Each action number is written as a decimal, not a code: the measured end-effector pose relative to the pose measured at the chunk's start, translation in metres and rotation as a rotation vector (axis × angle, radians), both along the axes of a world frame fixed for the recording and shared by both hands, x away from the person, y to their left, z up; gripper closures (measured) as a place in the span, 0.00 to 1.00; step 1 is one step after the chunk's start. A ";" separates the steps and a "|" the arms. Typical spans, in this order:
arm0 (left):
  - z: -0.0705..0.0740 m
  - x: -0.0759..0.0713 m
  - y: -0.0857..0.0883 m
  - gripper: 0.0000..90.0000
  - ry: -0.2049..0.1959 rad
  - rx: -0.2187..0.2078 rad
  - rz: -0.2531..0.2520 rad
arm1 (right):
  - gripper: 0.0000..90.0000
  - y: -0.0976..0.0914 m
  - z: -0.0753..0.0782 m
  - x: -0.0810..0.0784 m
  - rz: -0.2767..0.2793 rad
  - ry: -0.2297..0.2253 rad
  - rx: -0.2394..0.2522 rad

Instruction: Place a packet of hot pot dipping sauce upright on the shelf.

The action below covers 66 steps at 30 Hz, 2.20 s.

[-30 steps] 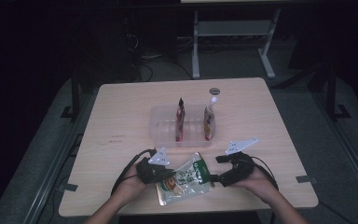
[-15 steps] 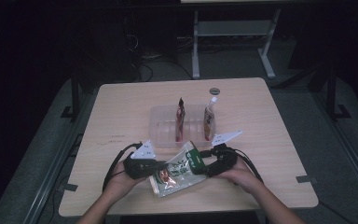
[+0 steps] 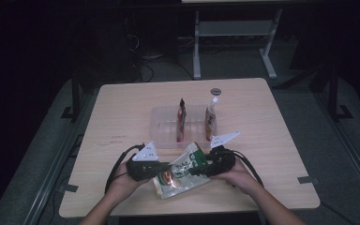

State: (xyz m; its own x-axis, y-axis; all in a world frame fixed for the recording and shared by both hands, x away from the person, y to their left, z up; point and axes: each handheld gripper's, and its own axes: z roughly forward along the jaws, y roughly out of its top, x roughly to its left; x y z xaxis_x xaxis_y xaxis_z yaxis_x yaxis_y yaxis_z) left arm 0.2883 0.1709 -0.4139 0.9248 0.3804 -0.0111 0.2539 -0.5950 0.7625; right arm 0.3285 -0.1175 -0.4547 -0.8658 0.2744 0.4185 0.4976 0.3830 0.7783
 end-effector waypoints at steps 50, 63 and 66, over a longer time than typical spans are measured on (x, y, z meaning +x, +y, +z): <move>0.013 0.005 0.015 1.00 -0.008 -0.066 0.072 | 1.00 -0.002 0.040 -0.014 0.100 -0.082 0.110; 0.008 -0.001 -0.022 1.00 0.025 -0.068 -0.040 | 1.00 0.015 0.057 -0.023 0.166 -0.124 0.158; 0.005 -0.003 -0.028 1.00 0.053 -0.086 -0.052 | 1.00 0.016 0.058 -0.024 0.176 -0.136 0.145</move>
